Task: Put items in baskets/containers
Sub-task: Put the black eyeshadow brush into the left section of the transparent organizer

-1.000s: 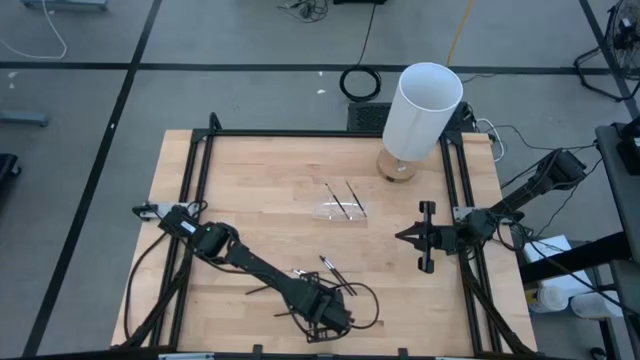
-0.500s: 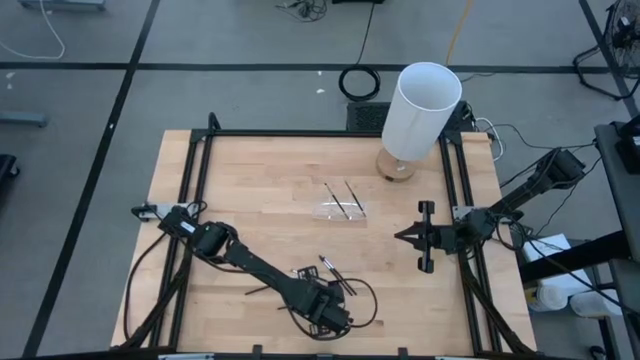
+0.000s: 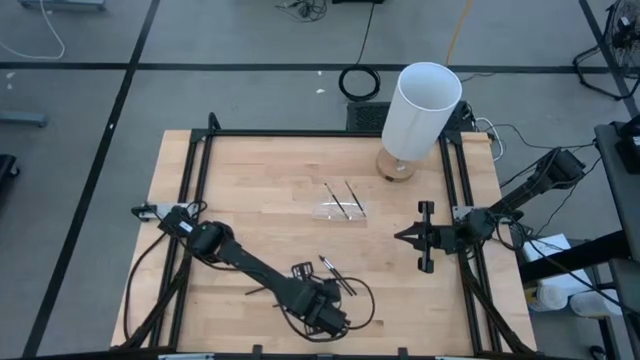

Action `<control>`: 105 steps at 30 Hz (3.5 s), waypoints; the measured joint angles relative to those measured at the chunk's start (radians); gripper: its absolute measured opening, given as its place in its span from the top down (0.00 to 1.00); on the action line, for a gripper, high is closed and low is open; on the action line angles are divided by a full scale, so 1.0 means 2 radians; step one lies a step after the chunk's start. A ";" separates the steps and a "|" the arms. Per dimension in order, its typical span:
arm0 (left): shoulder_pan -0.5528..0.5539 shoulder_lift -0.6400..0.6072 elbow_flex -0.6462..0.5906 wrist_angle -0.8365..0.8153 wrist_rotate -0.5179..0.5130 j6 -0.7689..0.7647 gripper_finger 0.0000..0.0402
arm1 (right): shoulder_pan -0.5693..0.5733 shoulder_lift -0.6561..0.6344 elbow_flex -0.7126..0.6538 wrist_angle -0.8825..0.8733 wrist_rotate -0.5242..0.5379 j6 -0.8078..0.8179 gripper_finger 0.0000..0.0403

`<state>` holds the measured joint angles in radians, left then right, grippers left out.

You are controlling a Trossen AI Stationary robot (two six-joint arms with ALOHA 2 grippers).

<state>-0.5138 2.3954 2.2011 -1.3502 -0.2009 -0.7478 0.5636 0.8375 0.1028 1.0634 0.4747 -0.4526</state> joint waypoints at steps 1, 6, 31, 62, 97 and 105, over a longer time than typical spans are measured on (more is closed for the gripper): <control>0.000 -0.001 0.004 -0.004 -0.005 -0.003 1.00 | 0.000 0.000 0.000 0.000 0.000 0.000 1.00; 0.000 0.000 0.027 -0.068 -0.015 -0.014 1.00 | 0.000 0.000 0.000 -0.003 0.000 0.007 1.00; -0.044 -0.358 -0.052 0.248 -0.114 0.482 1.00 | 0.000 0.000 0.000 -0.044 -0.003 0.087 1.00; 0.110 -0.867 -0.964 0.926 -0.028 0.479 1.00 | -0.028 0.000 0.000 -0.015 0.037 -0.001 1.00; 0.137 -0.897 -1.049 0.901 -0.108 0.413 0.99 | -0.069 0.594 0.799 -0.838 -0.094 0.405 0.99; 0.136 -0.897 -1.049 0.905 -0.108 0.391 0.99 | -0.089 0.591 0.766 -0.875 -0.096 0.483 0.88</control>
<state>-0.2417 0.6015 0.1028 0.4599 -0.4178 0.0337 0.3857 2.0196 1.6342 -0.6871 0.2834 0.5126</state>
